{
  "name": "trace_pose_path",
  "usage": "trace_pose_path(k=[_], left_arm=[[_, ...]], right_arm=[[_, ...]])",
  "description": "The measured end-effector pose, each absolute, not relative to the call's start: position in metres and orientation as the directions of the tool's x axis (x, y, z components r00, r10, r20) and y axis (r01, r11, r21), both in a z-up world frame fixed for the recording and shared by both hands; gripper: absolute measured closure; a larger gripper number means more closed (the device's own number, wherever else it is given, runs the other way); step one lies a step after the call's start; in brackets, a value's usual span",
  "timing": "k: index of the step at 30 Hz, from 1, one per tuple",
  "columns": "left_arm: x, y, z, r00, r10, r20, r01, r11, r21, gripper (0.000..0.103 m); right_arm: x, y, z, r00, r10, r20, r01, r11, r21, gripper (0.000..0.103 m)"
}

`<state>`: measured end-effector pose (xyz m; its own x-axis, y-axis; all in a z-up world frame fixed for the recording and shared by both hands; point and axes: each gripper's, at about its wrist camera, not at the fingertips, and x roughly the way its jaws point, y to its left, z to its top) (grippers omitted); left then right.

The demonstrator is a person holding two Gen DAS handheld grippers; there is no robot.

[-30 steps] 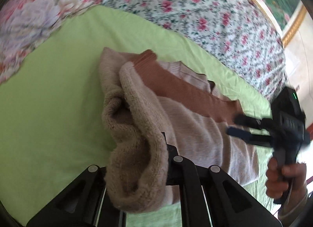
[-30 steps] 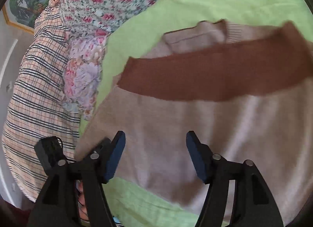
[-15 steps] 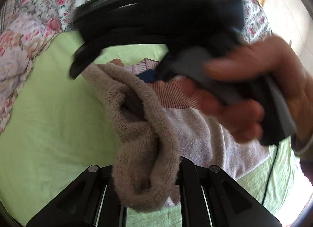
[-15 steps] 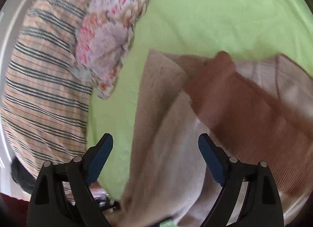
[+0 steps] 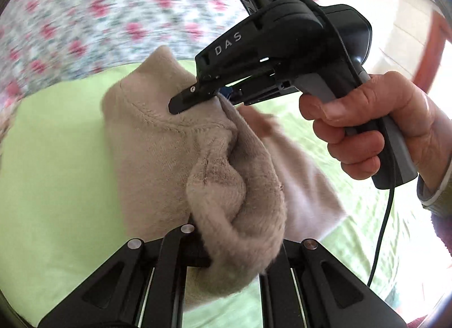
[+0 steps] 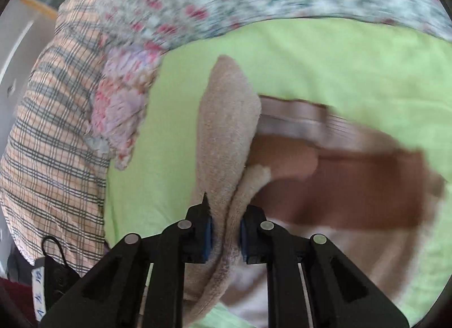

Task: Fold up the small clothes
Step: 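Fold the grasped sweater half over the other half with both grippers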

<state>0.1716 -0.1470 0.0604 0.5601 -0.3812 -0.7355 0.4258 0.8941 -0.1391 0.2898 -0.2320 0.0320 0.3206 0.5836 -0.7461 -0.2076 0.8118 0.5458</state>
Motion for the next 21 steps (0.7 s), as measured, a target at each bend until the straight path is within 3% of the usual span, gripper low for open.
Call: trace_pose_path(k=[7,15,21], left_arm=[[0.167,-0.227,0.033,0.459,-0.445,-0.769,0.553,0.82,-0.145,0.096],[0.184,-0.266,0.005,0.372,-0.462,-0.805,0.61,0.776,-0.163,0.095],[0.191,-0.277,-0.018,0.312,-0.446,-0.839,0.611,0.77,-0.182,0.082]], right_arm=[[0.254,-0.306,0.004,0.367,0.526,-0.767,-0.103,0.842,0.529,0.086],[0.244,-0.343,-0.022,0.442,0.456,-0.772,-0.082,0.878,0.472,0.086],[0.237,-0.353,-0.038,0.469,0.413,-0.781,-0.079,0.9,0.428,0.086]])
